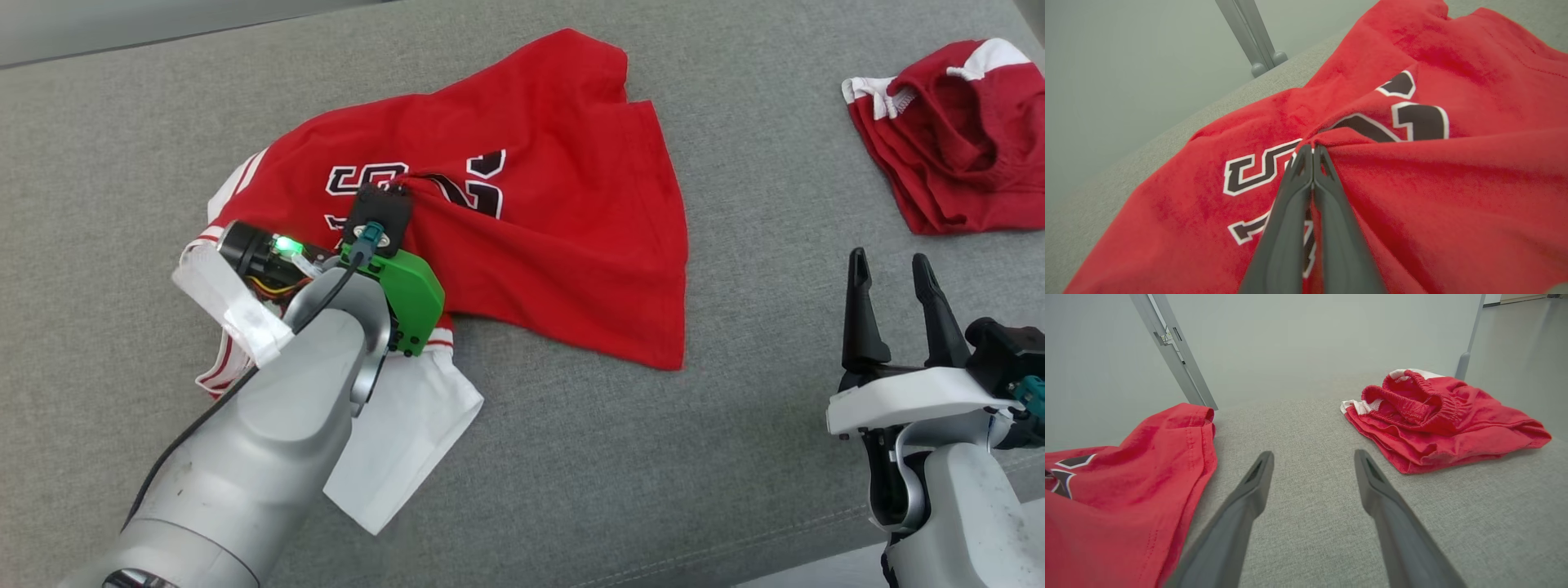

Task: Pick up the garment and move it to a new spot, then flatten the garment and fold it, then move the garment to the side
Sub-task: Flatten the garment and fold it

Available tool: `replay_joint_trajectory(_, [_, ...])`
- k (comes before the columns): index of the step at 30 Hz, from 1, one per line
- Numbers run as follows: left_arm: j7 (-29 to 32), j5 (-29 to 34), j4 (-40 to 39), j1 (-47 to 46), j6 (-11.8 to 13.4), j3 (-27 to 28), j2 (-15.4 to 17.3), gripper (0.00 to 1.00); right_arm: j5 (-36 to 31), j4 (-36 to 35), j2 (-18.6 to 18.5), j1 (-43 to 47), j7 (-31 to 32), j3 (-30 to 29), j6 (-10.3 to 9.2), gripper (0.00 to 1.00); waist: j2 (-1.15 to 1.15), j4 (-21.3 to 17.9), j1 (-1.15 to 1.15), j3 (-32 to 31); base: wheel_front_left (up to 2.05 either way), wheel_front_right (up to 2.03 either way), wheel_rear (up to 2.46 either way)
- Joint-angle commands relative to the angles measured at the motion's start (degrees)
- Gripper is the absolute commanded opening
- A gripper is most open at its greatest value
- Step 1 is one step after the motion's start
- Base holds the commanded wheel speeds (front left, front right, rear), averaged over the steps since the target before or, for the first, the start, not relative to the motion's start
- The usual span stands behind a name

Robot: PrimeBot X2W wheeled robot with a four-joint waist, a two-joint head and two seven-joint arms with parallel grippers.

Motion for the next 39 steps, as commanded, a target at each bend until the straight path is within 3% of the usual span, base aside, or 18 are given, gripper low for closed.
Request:
replay_joint_trajectory(1, [-0.93,-0.82,1.01,-1.14,-0.13,0.43,-0.33,0.0,0.43,0.35,-0.15,-0.74,-0.46,0.09,-0.07,1.0,0.0,-0.4,0.0,0.46,0.0,0.0,0.0])
replay_joint_trajectory(2, [-1.54,-1.31,1.54,-1.46,-0.31,0.79,-0.57,0.14,0.48,0.49,-0.15,-0.83,-0.52,0.16,-0.06,1.0,0.0,-0.45,0.0,0.52,0.0,0.0,0.0])
replay_joint_trajectory(3, [-2.66,-1.5,1.98,-1.89,-0.5,1.3,-0.78,0.62,0.67,0.67,-0.15,-0.95,-0.59,0.17,-0.07,1.0,0.0,-0.46,0.0,0.58,0.0,0.0,0.0])
replay_joint_trajectory(4, [-3.66,-1.93,2.48,-2.04,-0.51,1.78,-0.94,1.0,0.93,0.77,-0.15,-0.99,-0.65,0.03,-0.06,1.0,0.0,-0.38,0.0,0.54,0.0,0.0,0.0])
replay_joint_trajectory(11, [-9.8,-5.29,0.23,2.13,-0.4,5.09,-1.71,1.0,-0.37,-0.33,-0.16,0.48,-0.95,-1.58,-0.07,1.0,0.0,2.2,0.0,-1.07,0.0,0.0,0.0])
replay_joint_trajectory(19, [-10.87,-5.47,-13.12,13.01,1.48,10.13,-0.21,1.0,-4.55,-2.56,-0.16,2.19,-1.01,-2.31,-0.07,1.0,0.0,6.8,0.0,-5.07,0.0,0.0,0.0])
replay_joint_trajectory(27, [-10.88,-4.07,-25.09,28.3,3.25,15.84,-0.59,1.0,-6.09,-1.04,-0.16,4.6,-1.01,2.21,-0.07,1.0,0.0,10.11,0.0,-11.32,0.0,0.0,0.0])
replay_joint_trajectory(39, [-10.83,-0.4,-31.52,42.82,3.43,22.02,-1.93,1.0,-2.99,0.29,-0.18,9.77,-1.02,6.74,-0.07,1.0,0.0,11.4,0.0,-17.67,0.0,0.0,0.0])
